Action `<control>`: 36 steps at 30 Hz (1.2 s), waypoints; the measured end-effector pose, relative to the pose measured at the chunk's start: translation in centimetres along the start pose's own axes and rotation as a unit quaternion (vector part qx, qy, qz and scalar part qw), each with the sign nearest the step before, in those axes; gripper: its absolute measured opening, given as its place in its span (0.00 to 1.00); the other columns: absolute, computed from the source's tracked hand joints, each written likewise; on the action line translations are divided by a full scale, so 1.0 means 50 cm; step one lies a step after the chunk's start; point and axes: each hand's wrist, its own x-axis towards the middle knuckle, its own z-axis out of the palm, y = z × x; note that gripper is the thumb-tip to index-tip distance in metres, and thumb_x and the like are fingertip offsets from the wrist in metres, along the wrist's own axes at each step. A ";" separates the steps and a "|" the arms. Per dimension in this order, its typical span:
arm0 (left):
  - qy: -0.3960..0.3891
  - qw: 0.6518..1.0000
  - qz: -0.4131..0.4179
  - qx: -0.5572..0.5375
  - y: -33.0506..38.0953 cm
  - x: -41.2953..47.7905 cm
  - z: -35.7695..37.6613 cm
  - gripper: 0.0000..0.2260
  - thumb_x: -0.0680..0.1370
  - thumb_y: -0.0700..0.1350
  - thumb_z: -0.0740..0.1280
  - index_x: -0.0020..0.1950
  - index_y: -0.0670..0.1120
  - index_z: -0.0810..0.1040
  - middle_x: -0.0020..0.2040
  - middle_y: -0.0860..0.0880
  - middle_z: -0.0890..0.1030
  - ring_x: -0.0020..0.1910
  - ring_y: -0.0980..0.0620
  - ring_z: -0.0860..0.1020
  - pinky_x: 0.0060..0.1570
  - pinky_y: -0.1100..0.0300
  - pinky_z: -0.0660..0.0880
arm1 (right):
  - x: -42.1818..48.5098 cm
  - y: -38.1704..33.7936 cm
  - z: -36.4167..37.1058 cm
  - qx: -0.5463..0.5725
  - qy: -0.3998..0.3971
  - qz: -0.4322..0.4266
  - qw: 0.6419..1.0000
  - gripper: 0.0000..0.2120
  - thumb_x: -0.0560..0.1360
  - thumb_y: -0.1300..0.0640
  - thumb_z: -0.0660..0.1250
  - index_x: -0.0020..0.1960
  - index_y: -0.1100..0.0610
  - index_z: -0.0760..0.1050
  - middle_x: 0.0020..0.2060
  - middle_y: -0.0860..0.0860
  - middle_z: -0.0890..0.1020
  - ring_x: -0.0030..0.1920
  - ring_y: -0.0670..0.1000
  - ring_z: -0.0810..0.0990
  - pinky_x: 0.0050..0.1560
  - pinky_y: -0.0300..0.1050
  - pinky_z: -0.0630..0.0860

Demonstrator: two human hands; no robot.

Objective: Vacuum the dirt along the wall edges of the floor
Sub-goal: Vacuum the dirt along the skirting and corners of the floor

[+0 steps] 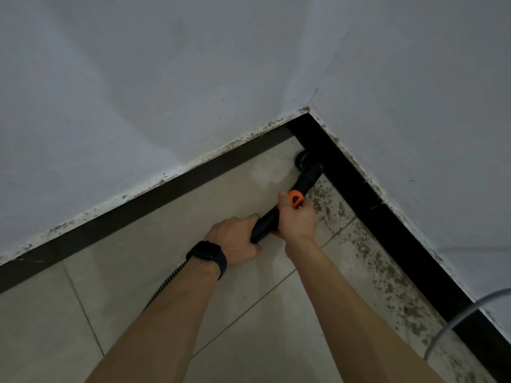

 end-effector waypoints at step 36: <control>-0.017 0.997 -0.072 -0.016 -0.046 -0.108 0.000 0.07 0.70 0.48 0.65 0.45 0.54 0.68 0.39 0.50 0.78 0.37 0.48 0.78 0.41 0.53 0.78 | -0.101 0.029 0.033 -0.008 -0.073 0.043 0.996 0.18 0.80 0.43 0.68 0.56 0.54 0.66 0.48 0.53 0.77 0.50 0.57 0.82 0.52 0.63 0.83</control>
